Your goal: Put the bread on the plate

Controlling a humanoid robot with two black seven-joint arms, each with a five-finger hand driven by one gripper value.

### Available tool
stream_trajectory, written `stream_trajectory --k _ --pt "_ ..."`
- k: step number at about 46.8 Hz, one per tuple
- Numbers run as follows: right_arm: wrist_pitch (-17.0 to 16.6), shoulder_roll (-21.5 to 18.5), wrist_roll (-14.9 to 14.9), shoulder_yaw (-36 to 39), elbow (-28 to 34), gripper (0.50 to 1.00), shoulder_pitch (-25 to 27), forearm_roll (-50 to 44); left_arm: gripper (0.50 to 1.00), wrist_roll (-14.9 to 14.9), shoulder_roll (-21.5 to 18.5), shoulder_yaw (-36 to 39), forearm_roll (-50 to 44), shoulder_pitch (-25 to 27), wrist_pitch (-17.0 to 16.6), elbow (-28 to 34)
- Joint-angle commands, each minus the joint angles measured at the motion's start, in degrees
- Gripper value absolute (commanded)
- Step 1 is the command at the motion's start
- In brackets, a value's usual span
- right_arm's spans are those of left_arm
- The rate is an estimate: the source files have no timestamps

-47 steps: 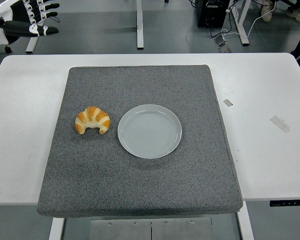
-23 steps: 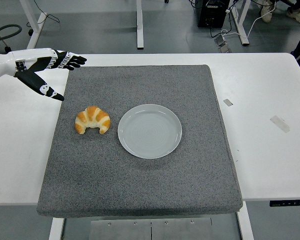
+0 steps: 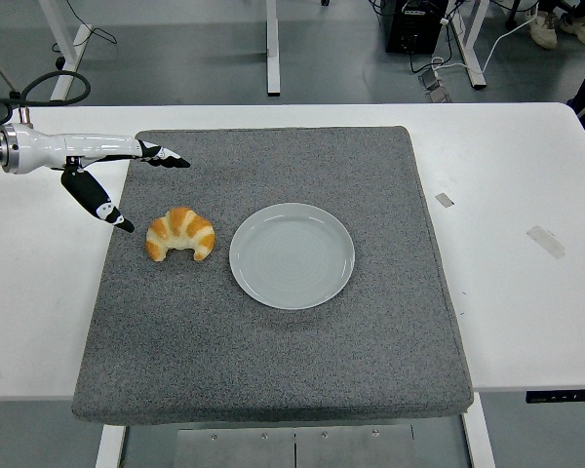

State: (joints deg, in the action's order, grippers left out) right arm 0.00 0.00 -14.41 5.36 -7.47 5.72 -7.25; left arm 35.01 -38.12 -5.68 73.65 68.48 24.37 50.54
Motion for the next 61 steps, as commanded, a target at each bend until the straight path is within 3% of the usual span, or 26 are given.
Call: stream_trajectory --k 1,9,35,61 --pt "0.0 0.0 0.0 0.0 0.0 1.0 0.0 0.0 0.965 0.0 0.9 1.9 0.0 0.2 -2.1 0.0" --pt "0.0 0.0 0.0 0.0 0.0 1.0 0.0 0.0 0.961 0.0 2.0 6.1 0.1 1.0 -7.0 -0.1" --pt "0.0 0.0 0.0 0.0 0.0 1.0 0.0 0.0 0.949 0.0 7.6 12.6 0.2 0.4 -16.5 -3.5" --pt "0.0 0.0 0.0 0.0 0.0 1.0 0.0 0.0 0.937 0.0 9.8 15.6 0.3 -1.2 -19.0 -4.2"
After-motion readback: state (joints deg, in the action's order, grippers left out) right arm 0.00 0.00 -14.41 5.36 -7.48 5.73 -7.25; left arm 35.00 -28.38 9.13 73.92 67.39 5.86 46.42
